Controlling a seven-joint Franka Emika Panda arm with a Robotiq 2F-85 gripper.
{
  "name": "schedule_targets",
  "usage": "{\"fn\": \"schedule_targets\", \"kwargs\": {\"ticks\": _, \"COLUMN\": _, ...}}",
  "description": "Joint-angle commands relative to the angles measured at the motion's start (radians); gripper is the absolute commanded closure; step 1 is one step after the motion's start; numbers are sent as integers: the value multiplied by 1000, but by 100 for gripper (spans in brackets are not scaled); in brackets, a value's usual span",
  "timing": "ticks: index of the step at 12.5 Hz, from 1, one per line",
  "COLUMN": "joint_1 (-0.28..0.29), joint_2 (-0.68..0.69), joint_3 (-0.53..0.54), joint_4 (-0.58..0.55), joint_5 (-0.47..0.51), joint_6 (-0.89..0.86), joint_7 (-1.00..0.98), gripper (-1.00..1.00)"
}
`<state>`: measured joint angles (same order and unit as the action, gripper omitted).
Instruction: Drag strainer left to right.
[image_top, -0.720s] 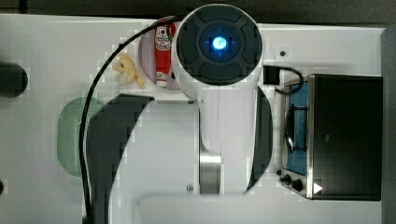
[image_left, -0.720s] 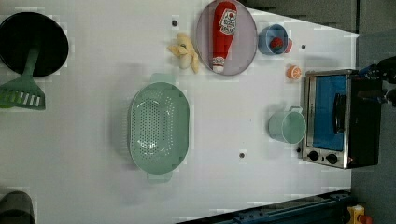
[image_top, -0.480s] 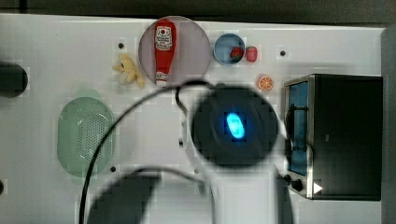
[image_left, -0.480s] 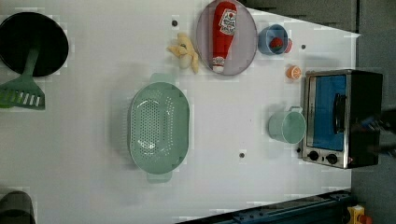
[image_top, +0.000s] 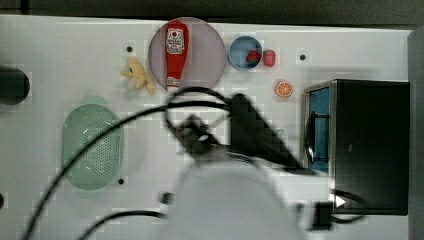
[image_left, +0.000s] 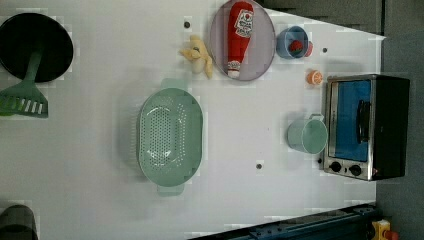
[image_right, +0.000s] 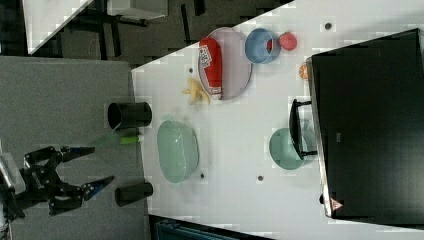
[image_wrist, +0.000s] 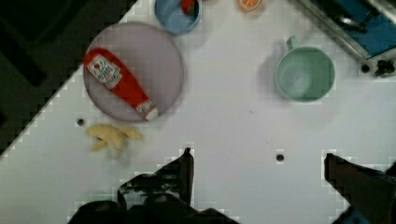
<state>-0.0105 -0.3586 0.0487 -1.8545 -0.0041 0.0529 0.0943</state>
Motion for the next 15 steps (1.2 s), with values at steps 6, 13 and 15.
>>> {"fn": "schedule_targets", "kwargs": {"ticks": 6, "joint_1": 67, "joint_2": 278, "joint_3": 409, "joint_4": -68, "joint_5": 8, "joint_6": 136, "joint_7": 685, "gripper": -100}}
{"fn": "schedule_targets", "kwargs": {"ticks": 13, "joint_1": 75, "joint_2": 544, "joint_3": 544, "joint_4": -187, "joint_5": -20, "joint_6": 466, "joint_7": 1158, "gripper": -100}}
{"fn": "schedule_targets", "kwargs": {"ticks": 15, "joint_1": 76, "joint_2": 638, "joint_3": 541, "joint_4": -219, "joint_5": -28, "joint_6": 596, "joint_7": 1209, "gripper": -100}}
